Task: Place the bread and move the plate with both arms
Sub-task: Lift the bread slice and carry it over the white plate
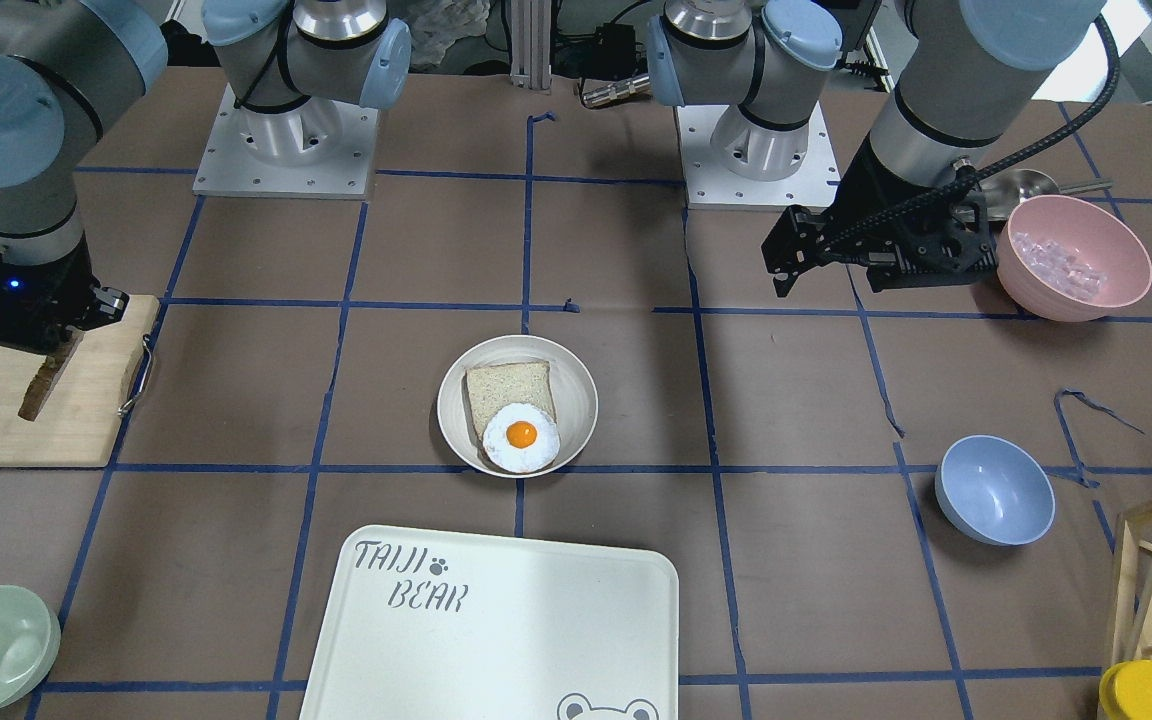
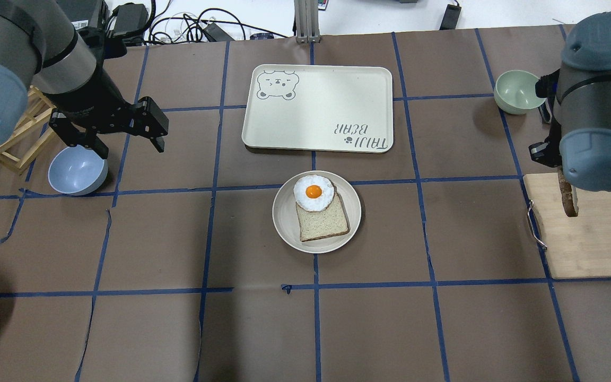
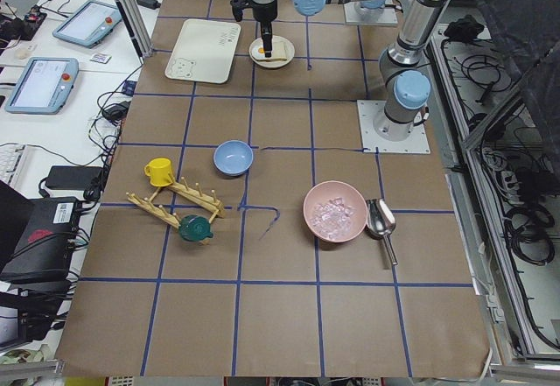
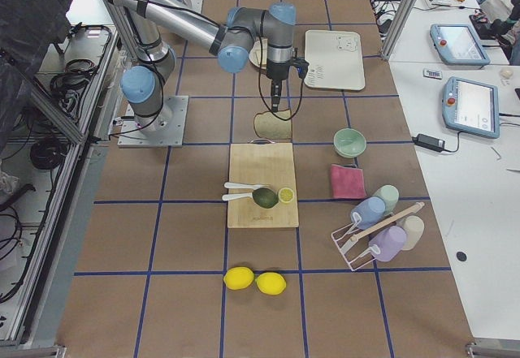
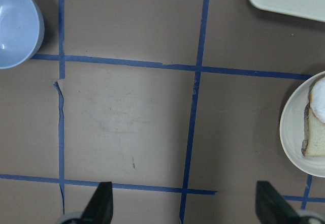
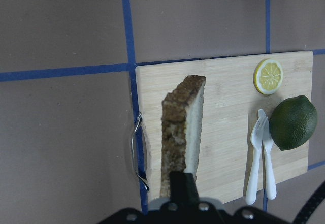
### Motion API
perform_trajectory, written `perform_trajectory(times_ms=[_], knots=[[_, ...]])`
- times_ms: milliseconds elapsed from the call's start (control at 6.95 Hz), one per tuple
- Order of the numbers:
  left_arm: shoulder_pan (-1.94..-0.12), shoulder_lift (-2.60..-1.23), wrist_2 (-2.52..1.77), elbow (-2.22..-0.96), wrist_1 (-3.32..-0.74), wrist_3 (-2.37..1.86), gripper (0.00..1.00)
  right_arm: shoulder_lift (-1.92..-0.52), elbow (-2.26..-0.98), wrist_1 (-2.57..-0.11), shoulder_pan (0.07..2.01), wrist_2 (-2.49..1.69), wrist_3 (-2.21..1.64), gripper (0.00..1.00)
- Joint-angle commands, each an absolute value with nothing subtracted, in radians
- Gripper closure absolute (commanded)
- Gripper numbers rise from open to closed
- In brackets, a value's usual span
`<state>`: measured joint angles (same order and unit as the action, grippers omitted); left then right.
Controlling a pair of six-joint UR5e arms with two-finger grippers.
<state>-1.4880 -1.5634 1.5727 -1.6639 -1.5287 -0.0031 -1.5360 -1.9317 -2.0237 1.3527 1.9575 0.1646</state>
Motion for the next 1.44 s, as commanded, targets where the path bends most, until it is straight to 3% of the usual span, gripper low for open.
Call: perform_trajectory(times_ms=[0,432,864,1295], knots=[[-1.488,-1.565,1.572,-1.663,-1.529,-0.003,0.00,-1.519,-1.867,-1.965,1.533,1.942,0.006,1.00],[-1.488,-1.563,1.574,-1.663,-1.529,-0.003,0.00,-1.448,-1.806,-1.930,1.967,1.881,-0.448,1.00],[-1.488,-1.563,1.575,-1.664,-1.529,-0.003,0.00,-1.315,-1.680,-1.950,2.097,1.873,-0.534,1.00],[-1.488,-1.566,1.572,-1.663,-1.528,-0.003,0.00,-1.217,-1.648,-2.040,2.095,1.873,-0.512,1.00]])
